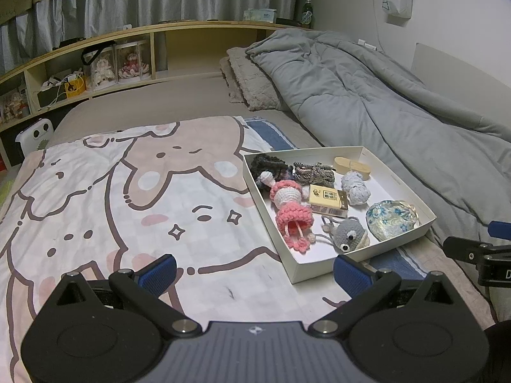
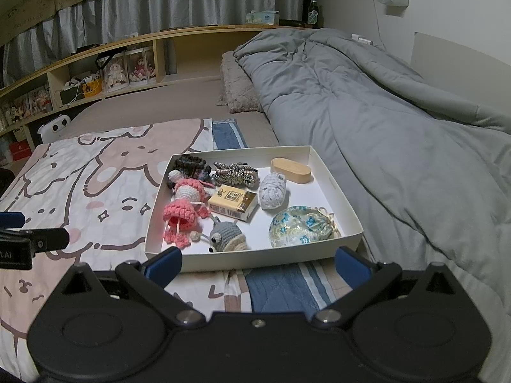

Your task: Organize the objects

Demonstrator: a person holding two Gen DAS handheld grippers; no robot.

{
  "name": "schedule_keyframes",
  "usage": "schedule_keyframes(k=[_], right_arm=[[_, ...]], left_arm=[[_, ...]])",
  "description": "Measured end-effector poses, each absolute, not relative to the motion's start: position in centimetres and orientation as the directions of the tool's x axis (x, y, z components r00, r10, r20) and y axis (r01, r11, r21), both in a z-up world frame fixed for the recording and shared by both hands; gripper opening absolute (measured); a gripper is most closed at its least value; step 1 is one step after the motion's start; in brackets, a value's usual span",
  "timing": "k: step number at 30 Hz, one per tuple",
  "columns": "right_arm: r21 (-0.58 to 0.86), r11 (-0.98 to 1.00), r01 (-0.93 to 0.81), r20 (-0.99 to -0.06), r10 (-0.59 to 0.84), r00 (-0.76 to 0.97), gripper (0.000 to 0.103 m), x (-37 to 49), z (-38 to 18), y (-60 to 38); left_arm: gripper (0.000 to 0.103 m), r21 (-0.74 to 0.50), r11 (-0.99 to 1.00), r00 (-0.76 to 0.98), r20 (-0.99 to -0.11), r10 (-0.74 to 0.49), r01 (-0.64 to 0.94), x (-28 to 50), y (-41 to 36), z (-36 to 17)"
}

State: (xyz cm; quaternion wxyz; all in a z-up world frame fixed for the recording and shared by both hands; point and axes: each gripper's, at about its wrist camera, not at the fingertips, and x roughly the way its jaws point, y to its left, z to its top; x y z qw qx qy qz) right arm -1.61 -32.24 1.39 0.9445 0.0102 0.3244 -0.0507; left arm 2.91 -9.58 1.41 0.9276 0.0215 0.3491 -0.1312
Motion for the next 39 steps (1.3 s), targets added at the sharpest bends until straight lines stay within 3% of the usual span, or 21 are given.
schedule_keyframes(k=[39], right_arm=[[-0.006,0.995,0.104,-0.617,-0.085,0.783,0.103,-1.67,1.07,-32.18]], left_arm=[[0.103,-0.052,0.965,0.720,-0.656,-0.227,0.257,2.86,-9.63,1.39]])
